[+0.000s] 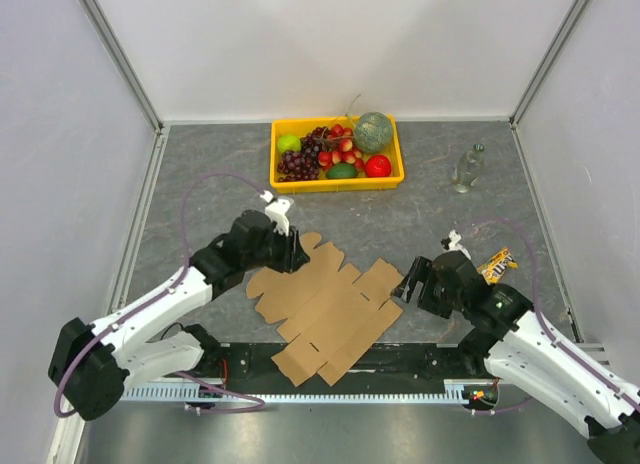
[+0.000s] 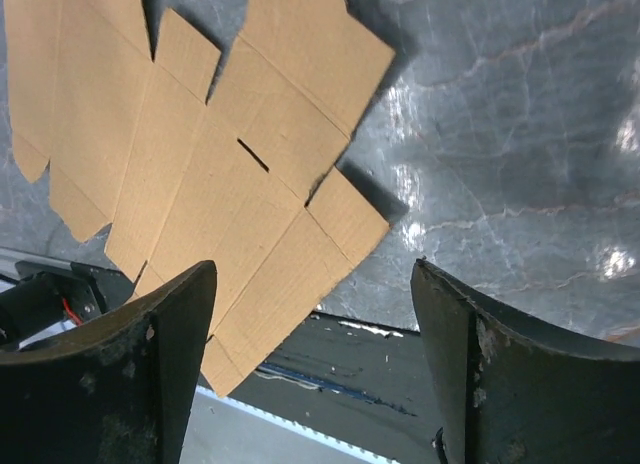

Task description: Fold the paper box

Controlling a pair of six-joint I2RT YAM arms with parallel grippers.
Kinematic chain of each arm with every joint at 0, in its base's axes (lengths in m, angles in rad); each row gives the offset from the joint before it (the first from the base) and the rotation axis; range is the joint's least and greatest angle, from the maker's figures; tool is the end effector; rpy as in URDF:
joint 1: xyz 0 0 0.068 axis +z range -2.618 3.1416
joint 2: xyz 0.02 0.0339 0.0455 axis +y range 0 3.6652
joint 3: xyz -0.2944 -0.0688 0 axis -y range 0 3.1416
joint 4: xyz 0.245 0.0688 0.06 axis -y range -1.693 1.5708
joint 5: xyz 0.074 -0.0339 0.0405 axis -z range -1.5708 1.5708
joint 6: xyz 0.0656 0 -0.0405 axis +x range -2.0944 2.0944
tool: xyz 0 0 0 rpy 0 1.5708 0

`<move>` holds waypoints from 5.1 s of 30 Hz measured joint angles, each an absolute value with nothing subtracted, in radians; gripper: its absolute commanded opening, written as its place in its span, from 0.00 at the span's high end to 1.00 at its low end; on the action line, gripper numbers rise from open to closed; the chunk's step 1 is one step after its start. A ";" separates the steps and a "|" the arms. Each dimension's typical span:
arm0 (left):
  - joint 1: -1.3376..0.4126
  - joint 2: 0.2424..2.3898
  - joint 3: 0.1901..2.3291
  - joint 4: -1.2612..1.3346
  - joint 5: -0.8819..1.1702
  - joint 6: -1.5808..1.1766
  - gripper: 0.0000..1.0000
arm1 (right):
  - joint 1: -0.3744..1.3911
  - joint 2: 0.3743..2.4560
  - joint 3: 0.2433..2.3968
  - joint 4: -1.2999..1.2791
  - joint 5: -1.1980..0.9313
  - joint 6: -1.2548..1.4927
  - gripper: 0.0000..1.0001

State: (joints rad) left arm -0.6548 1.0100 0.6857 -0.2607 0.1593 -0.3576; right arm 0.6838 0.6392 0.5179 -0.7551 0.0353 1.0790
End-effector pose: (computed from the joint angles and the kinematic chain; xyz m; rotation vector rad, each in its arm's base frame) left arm 0.1765 -0.1486 0.2650 0.4274 2.2050 -0.7410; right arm 0.0972 0.0762 0.2118 0.5242 2.5341 0.6935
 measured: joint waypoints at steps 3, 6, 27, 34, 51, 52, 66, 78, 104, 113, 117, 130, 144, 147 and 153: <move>-0.710 1.060 0.647 -0.253 0.130 -0.380 0.68 | 0.709 0.578 0.450 -0.746 0.023 1.164 0.17; -0.761 1.124 0.636 -0.235 0.101 -0.398 0.73 | 0.738 0.566 0.398 -0.721 0.011 1.228 0.21; -0.816 1.285 0.530 -0.087 0.053 -0.461 0.98 | 0.917 0.590 0.190 -0.469 -0.044 1.478 0.45; -0.821 1.310 0.513 -0.067 0.054 -0.472 0.98 | 0.985 0.641 0.156 -0.336 -0.025 1.546 0.48; -0.823 1.350 0.509 -0.007 0.062 -0.487 0.98 | 1.057 0.585 0.070 -0.152 0.186 1.579 0.59; -0.823 1.353 0.509 -0.002 0.062 -0.488 0.98 | 1.057 0.584 0.063 -0.134 0.196 1.576 0.59; -0.828 1.366 0.487 0.069 0.086 -0.520 0.98 | 1.062 0.838 0.061 0.121 0.257 1.551 0.68; -0.833 1.373 0.484 0.086 0.081 -0.559 0.98 | 1.131 0.782 0.130 -0.076 0.273 1.617 0.65; -0.839 1.141 0.691 -0.097 -0.059 -0.507 0.75 | 0.882 0.905 0.741 -0.599 0.346 1.064 1.00; -0.839 1.212 0.646 -0.092 -0.051 -0.479 0.75 | 0.741 1.256 0.989 -0.726 0.106 0.616 1.00; -0.839 1.267 0.619 -0.067 -0.042 -0.471 0.78 | 0.672 1.341 1.066 -0.757 0.040 0.491 1.00; -0.838 1.437 0.536 0.117 0.065 -0.471 0.85 | 0.585 1.539 1.133 -0.688 -0.093 0.337 0.71; -0.837 1.507 0.524 0.268 0.109 -0.493 0.98 | 0.561 1.371 0.804 -0.411 -0.023 0.481 0.46; -0.838 1.513 0.522 0.286 0.113 -0.502 0.98 | 0.561 1.310 0.747 -0.385 0.025 0.515 0.43; -0.838 1.516 0.517 0.302 0.115 -0.509 0.98 | 0.561 1.224 0.649 -0.358 0.109 0.566 0.43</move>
